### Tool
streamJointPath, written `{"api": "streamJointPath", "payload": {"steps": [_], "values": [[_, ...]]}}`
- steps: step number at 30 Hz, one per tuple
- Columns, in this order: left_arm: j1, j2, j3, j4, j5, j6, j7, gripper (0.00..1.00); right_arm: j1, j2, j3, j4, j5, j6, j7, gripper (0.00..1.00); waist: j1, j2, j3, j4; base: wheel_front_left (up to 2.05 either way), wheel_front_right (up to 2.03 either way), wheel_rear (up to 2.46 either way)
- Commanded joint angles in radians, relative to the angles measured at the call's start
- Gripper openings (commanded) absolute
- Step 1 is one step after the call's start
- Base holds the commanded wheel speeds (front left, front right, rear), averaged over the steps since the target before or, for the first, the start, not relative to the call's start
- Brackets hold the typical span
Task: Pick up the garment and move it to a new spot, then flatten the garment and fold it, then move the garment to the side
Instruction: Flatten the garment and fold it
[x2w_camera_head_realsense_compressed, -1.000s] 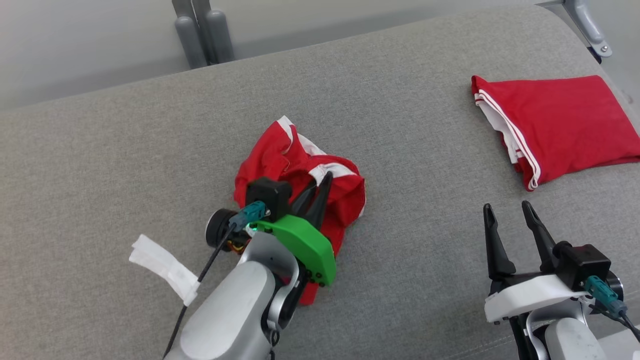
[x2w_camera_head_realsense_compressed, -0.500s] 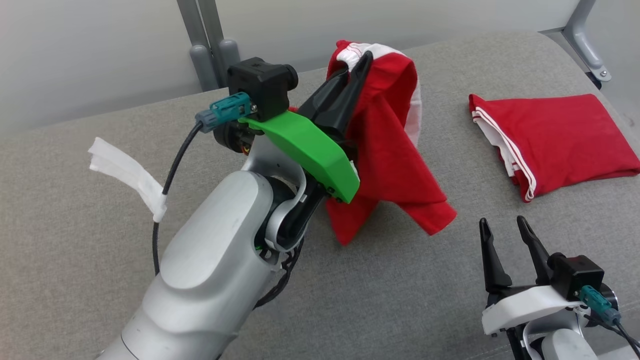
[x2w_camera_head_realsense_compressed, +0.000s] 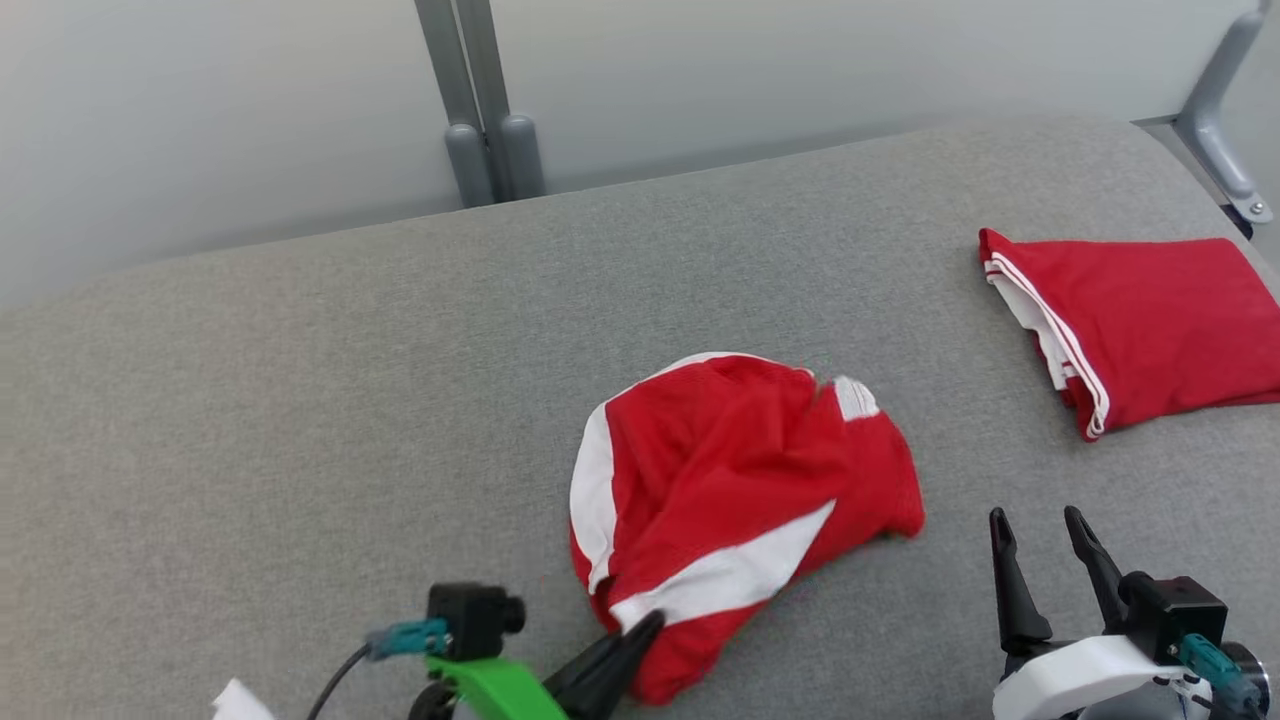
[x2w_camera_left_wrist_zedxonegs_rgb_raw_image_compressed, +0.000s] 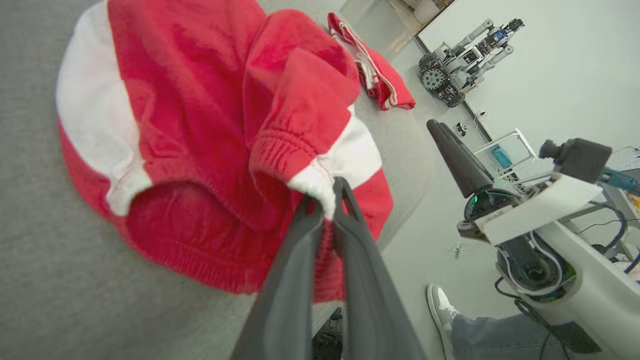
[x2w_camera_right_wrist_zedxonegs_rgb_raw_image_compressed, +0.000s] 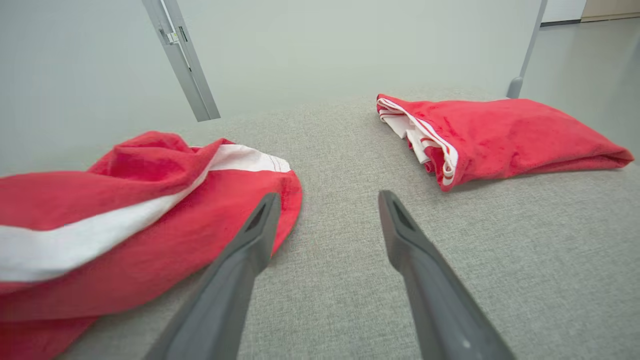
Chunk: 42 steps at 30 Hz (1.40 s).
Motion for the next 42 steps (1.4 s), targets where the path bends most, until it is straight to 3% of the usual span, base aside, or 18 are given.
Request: {"api": "streamJointPath", "payload": {"steps": [1, 5, 13, 14, 15, 16, 21, 26, 32, 34, 37, 42], "values": [[0.041, 0.045, 0.020, 0.000, -0.014, -0.004, -0.021, 0.00, 0.012, -0.002, -0.008, 0.001, -0.011, 0.000, 0.000, 1.00, 0.0000, 0.0000, -0.010, 0.048, 0.00, 0.00, 0.00], [0.108, 0.097, 0.053, 0.044, -0.019, -0.007, -0.081, 0.00, 0.024, -0.002, -0.021, 0.009, -0.023, 0.000, 0.000, 1.00, 0.0000, 0.0000, -0.019, 0.098, 0.00, 0.00, 0.00], [0.128, 0.059, 0.069, 0.132, -0.060, -0.014, -0.156, 0.01, 0.016, -0.013, -0.011, 0.024, -0.033, 0.000, 0.000, 1.00, 0.0000, 0.0000, -0.047, 0.152, 0.00, 0.00, 0.00], [0.127, 0.057, 0.069, 0.141, -0.057, -0.015, -0.164, 0.16, 0.017, -0.014, -0.011, 0.025, -0.032, 0.000, 0.000, 1.00, 0.0000, 0.0000, -0.048, 0.155, 0.00, 0.00, 0.00], [0.126, 0.052, 0.069, 0.149, -0.053, -0.016, -0.178, 0.41, 0.018, -0.016, -0.009, 0.025, -0.030, 0.000, 0.000, 1.00, 0.0000, 0.0000, -0.048, 0.157, 0.00, 0.00, 0.00], [0.126, 0.050, 0.070, 0.154, -0.050, -0.017, -0.189, 1.00, 0.020, -0.017, -0.007, 0.025, -0.029, 0.000, 0.000, 1.00, 0.0000, 0.0000, -0.048, 0.159, 0.00, 0.00, 0.00], [0.145, 0.062, 0.093, 0.153, -0.029, -0.014, -0.278, 1.00, 0.037, -0.026, -0.007, 0.023, -0.024, 0.000, 0.000, 1.00, 0.0000, 0.0000, -0.055, 0.157, 0.00, 0.00, 0.00], [0.204, 0.077, 0.149, 0.116, 0.048, 0.038, -0.338, 1.00, 0.056, -0.038, -0.026, 0.002, -0.022, 0.000, 0.000, 1.00, 0.0000, 0.0000, -0.072, 0.151, 0.00, 0.00, 0.00], [0.304, 0.042, 0.341, 0.015, 0.306, 0.129, -0.345, 1.00, 0.094, -0.054, -0.067, -0.033, -0.023, 0.000, 0.000, 1.00, 0.0000, 0.0000, -0.100, 0.161, 0.00, 0.00, 0.00], [0.342, -0.007, 0.425, -0.025, 0.406, 0.145, -0.345, 1.00, 0.110, -0.062, -0.081, -0.041, -0.027, 0.000, 0.000, 1.00, 0.0000, 0.0000, -0.109, 0.168, 0.00, 0.00, 0.00], [0.393, -0.077, 0.549, -0.058, 0.497, 0.124, -0.345, 1.00, 0.127, -0.061, -0.093, -0.055, -0.032, 0.000, 0.000, 1.00, 0.0000, 0.0000, -0.115, 0.172, 0.00, 0.00, 0.00], [0.439, -0.165, 0.687, -0.043, 0.609, 0.046, -0.345, 1.00, 0.134, -0.058, -0.093, -0.058, -0.039, 0.000, 0.000, 1.00, 0.0000, 0.0000, -0.117, 0.172, 0.00, 0.00, 0.00]]}}
